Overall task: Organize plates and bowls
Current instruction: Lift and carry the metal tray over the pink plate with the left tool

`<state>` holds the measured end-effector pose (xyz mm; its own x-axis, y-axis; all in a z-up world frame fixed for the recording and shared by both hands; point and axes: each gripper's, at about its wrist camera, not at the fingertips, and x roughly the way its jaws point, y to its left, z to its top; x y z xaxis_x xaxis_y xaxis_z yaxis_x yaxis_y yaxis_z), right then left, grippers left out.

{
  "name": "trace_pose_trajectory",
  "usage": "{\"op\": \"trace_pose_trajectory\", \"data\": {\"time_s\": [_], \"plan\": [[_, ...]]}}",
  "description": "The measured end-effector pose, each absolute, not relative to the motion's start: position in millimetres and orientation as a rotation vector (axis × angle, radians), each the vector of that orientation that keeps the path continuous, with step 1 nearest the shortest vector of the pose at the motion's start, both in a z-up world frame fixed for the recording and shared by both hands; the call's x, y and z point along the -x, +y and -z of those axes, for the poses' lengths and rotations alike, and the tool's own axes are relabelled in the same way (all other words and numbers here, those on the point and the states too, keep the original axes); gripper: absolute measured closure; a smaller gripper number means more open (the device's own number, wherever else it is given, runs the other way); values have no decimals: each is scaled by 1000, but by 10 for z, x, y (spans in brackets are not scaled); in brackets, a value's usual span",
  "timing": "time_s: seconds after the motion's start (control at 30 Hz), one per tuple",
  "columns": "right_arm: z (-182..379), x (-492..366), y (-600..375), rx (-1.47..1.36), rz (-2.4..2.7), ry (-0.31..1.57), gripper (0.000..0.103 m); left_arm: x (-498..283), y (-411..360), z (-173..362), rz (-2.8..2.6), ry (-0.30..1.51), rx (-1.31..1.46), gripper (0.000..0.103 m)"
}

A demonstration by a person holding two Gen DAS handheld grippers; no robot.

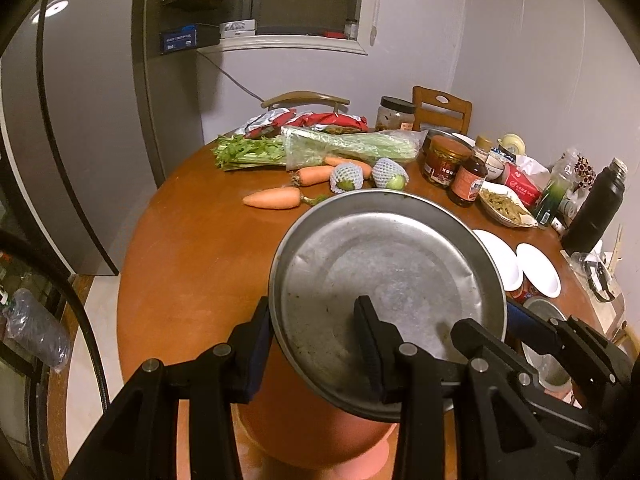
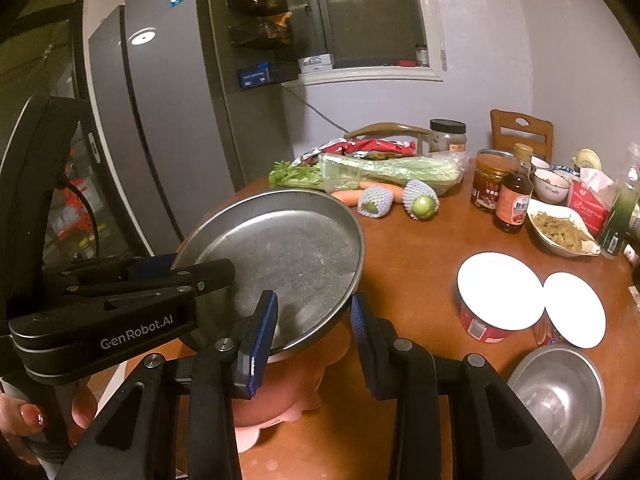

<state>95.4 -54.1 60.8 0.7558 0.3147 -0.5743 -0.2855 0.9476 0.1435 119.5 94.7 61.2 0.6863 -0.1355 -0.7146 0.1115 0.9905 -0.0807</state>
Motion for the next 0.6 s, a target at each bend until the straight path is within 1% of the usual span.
{"op": "trace_pose_trajectory", "data": {"time_s": [0.6], "plan": [[-487,-588,-459,-34,-365,641,63,-761,1043,-394,112,815,48,62]]}}
